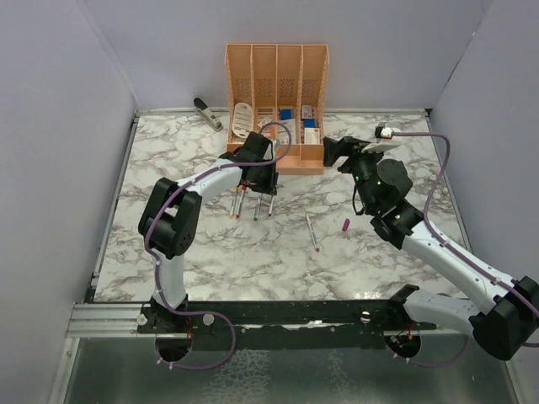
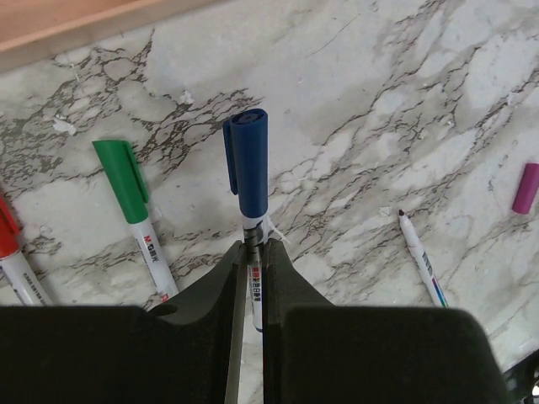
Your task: Insert the pens into the pen caps
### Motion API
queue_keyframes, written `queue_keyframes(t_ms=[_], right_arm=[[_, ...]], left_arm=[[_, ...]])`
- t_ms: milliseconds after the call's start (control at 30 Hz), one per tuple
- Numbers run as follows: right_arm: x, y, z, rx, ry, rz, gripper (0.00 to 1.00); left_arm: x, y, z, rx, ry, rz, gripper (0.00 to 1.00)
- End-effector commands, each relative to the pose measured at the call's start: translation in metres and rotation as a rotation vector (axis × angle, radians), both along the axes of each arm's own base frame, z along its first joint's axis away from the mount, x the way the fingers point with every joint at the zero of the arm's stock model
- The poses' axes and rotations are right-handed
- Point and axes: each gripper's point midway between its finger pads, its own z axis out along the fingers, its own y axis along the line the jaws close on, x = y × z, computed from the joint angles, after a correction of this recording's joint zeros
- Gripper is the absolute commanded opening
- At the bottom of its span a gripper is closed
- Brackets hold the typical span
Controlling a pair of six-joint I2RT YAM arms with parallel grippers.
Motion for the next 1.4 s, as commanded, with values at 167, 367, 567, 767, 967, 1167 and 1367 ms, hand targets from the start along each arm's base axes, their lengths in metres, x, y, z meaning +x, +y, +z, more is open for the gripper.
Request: queue_keyframes(t_ms=[167,367,567,767,967,1167,1367], right_arm=[[-0.011,-0.030,-0.043,-0.057,0.147,-0.125,0.79],[-0.013,-0.033,-0.057,-0.070,0.192,-0.133,0.79],[-0.016,-0.037,-0.069,-0.082,0.229,-0.150,0.79],[-0.017,-0.039,-0.084,-0.097,0.277,-0.166,0.79],[-0.016,-0.037,-0.093,-0.104,0.308,-0.162,0.79],[-0.016,-0.033,-0.097,-0.106,0.322,-0.148,0.79],[-0.018,-0.034,-0.099,-0.109,0.331,-0.150,0.79]], left_arm=[[0.000,0.024,0.003,0.132,-0.016,0.057,0.00],[-0.004,0.047,-0.003,0.219,-0.011,0.068,0.00],[0.002,0.056,0.006,0.244,-0.034,0.086,0.00],[0.003,0.063,0.018,0.242,-0.034,0.090,0.00],[0.008,0.066,0.028,0.240,-0.042,0.083,0.00],[0.010,0.072,0.021,0.264,-0.023,0.070,0.00],[0.008,0.078,0.003,0.294,0.013,0.072,0.00]])
